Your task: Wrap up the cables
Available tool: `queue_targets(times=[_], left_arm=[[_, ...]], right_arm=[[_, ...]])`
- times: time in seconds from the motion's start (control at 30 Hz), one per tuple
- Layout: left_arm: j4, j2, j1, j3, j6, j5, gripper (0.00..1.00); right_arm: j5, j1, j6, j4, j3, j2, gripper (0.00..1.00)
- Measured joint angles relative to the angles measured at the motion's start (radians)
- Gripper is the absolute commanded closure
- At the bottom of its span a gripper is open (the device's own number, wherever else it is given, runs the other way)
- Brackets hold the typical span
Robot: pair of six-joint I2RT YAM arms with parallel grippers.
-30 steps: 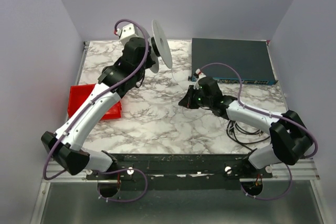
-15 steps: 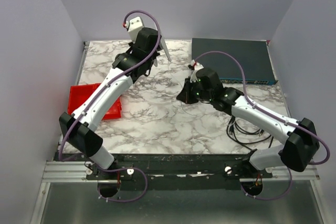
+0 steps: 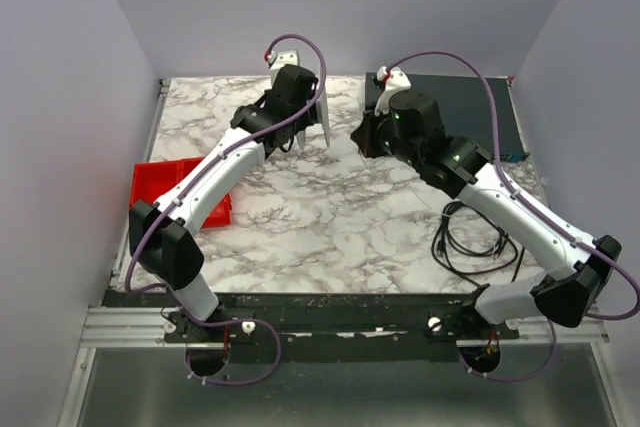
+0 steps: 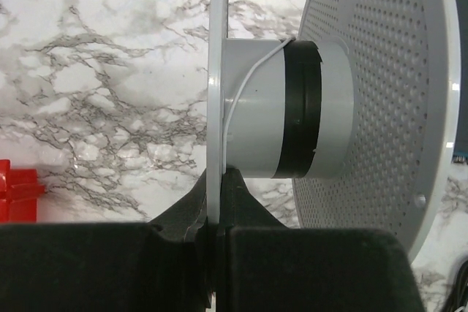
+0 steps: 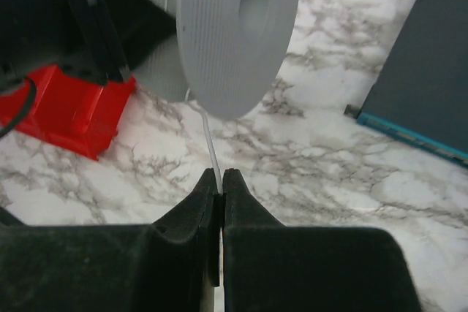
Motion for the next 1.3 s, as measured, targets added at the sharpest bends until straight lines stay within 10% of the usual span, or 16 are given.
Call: queue_targets(times=[0.6,1.3], left_arm=[[-0.047,-0.14,-0.12,-0.126,0.19,0.162,1.0],[0.017,-0.38,-0.142,-0.278,0.405,0.395,1.0]], right_arm=[[0.217,-0.037,-0.217,-0.016,0.332,0.219,0.99],[-0.05,-0.236,-0.16,0.053,0.136,0.231,0.9]])
